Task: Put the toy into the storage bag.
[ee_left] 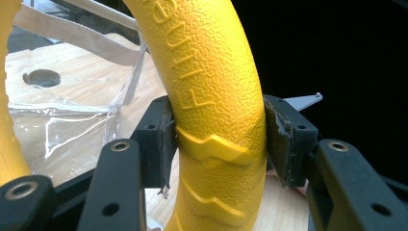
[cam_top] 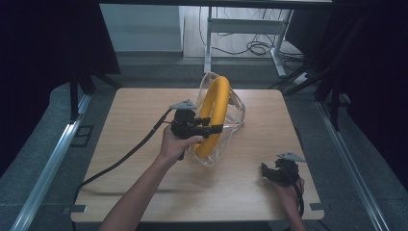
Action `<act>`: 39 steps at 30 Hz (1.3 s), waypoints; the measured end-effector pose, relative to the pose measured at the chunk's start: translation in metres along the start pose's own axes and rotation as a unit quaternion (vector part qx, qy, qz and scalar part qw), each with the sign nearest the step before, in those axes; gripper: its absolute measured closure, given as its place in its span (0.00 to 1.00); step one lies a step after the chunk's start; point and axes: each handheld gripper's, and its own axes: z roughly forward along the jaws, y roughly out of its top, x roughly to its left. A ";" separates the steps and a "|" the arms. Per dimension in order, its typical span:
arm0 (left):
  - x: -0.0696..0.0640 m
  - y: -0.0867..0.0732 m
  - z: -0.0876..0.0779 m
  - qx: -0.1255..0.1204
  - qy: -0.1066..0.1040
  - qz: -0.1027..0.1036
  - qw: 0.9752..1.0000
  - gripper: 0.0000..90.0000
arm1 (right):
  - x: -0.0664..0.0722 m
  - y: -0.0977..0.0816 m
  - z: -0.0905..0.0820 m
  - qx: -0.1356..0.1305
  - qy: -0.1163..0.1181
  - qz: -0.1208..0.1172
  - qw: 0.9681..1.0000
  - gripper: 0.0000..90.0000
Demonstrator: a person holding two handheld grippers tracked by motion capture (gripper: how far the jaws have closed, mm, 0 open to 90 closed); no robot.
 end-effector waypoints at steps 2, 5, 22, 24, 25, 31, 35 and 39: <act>-0.001 0.000 0.002 -0.001 0.009 0.003 1.000 0.54 | 0.000 0.000 0.000 0.000 0.000 0.000 1.000 0.21; -0.003 0.002 0.003 -0.003 0.036 0.020 0.999 0.50 | 0.000 0.000 0.000 -0.001 -0.001 -0.002 1.000 0.21; -0.018 0.007 -0.025 -0.030 0.040 0.051 0.997 0.36 | 0.000 0.000 0.000 0.001 0.001 0.001 1.000 0.21; -0.020 0.005 -0.027 -0.027 0.045 0.058 0.997 0.36 | 0.000 0.000 0.000 0.001 0.001 0.002 1.000 0.21; -0.021 0.005 -0.028 -0.026 0.047 0.062 0.997 0.36 | 0.000 0.000 0.000 0.001 0.001 0.001 1.000 0.21; -0.016 -0.007 -0.039 -0.022 0.049 0.051 0.997 0.37 | 0.000 0.000 0.000 0.001 0.001 0.001 1.000 0.21; -0.011 -0.014 -0.050 -0.024 0.053 0.044 0.997 0.39 | 0.000 0.000 0.000 0.001 0.001 0.001 1.000 0.21; -0.004 -0.023 -0.063 -0.023 0.061 0.035 0.997 0.40 | 0.000 0.000 0.000 0.001 0.001 0.001 1.000 0.21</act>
